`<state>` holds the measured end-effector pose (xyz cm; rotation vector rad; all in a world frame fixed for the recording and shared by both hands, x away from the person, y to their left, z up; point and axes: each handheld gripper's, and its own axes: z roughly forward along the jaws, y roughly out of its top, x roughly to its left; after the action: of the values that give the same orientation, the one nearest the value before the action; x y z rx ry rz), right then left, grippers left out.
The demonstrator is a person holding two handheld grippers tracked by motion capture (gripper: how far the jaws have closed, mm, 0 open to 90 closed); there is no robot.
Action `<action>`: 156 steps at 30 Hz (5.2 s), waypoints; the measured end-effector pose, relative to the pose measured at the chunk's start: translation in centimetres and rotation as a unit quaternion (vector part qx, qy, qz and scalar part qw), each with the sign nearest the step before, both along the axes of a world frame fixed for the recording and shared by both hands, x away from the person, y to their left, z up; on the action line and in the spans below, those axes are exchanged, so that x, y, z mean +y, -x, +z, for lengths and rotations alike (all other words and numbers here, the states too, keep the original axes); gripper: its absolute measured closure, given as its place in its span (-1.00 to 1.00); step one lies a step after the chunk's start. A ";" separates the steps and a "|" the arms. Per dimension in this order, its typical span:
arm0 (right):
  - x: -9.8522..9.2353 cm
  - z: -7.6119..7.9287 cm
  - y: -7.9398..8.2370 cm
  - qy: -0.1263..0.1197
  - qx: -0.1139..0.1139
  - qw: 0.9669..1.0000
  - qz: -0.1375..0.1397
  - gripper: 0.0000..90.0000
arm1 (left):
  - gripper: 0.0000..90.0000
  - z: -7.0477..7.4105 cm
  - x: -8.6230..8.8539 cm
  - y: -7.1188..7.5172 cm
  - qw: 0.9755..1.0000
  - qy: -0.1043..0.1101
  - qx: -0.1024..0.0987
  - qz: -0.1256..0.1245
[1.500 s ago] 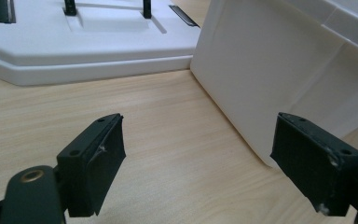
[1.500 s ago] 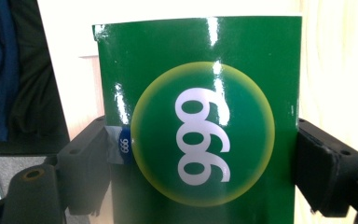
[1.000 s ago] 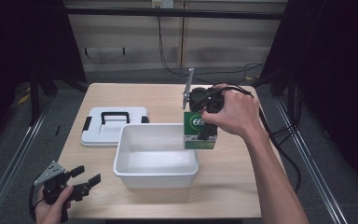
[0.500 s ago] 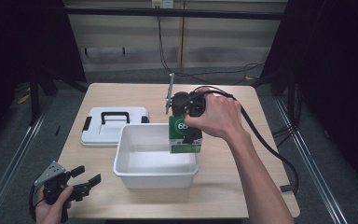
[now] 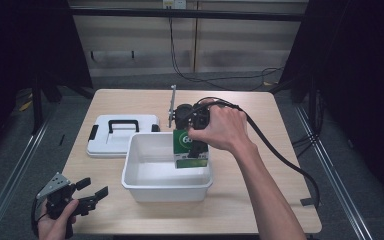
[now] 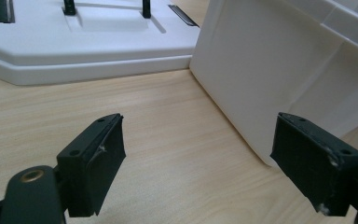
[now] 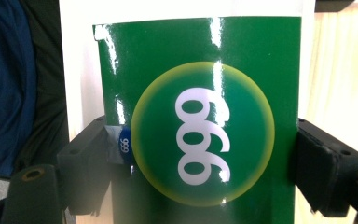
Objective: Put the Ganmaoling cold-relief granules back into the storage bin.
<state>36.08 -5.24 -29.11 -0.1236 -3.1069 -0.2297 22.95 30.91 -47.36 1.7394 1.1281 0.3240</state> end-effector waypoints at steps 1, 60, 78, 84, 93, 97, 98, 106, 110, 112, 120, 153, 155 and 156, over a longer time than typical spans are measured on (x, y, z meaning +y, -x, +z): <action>0.1 -0.2 0.0 0.000 0.000 1.000 0.001 -0.64 | -0.63 0.0 0.0 0.0 1.000 0.001 0.000 0.000; -0.1 -11.3 -1.2 0.019 0.034 0.999 -0.016 -0.67 | -0.63 0.1 0.1 0.1 1.000 0.006 -0.001 0.000; 0.4 -11.8 -1.0 0.055 0.028 0.998 -0.009 -0.69 | -0.63 0.1 0.2 0.1 1.000 0.005 -0.002 0.001; 0.7 -11.9 -1.0 0.063 0.027 0.998 -0.011 -0.70 | -0.63 0.1 0.1 0.1 1.000 0.007 -0.001 0.002; 0.6 -11.7 -0.9 0.072 0.037 0.997 -0.018 -0.70 | -0.62 0.1 0.1 0.0 1.000 0.006 -0.002 0.002; 0.5 -11.7 -1.0 0.067 0.042 0.997 -0.020 -0.70 | -0.62 0.1 0.0 0.0 1.000 0.004 -0.001 0.000; 0.4 -11.7 -1.1 0.065 0.042 0.997 -0.022 -0.71 | -0.62 0.1 0.0 0.0 1.000 0.005 0.000 0.001; 0.1 -11.1 -1.1 0.069 0.042 0.996 -0.024 -0.69 | -0.62 0.1 0.0 -0.1 1.000 0.007 -0.001 0.002; -0.2 -10.6 -1.1 0.060 0.039 0.997 -0.030 -0.66 | -0.62 0.0 0.0 -0.2 1.000 0.008 0.001 -0.001; -0.4 -10.3 -1.2 0.050 0.044 0.997 -0.029 -0.65 | -0.62 0.0 0.0 -0.2 1.000 0.005 0.001 -0.003; -1.4 -9.1 -1.0 0.013 0.050 0.998 -0.043 -0.65 | -0.62 0.0 -0.2 -0.3 1.000 0.008 0.000 -0.003; -7.9 -5.9 1.3 -0.237 -0.016 0.965 -0.113 -0.64 | -0.62 0.1 0.1 -0.1 1.000 0.001 -0.001 0.007; -8.3 -5.9 1.6 -0.234 -0.018 0.966 -0.113 -0.64 | -0.62 0.0 0.2 -0.1 1.000 0.000 0.000 0.006; -8.4 -5.9 1.7 -0.232 -0.018 0.966 -0.116 -0.64 | -0.62 0.0 0.2 -0.1 1.000 0.001 -0.001 0.006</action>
<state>34.35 -13.69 -34.98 -0.4719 -2.9671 -0.9600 23.06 31.11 -47.31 1.7319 1.1373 0.3308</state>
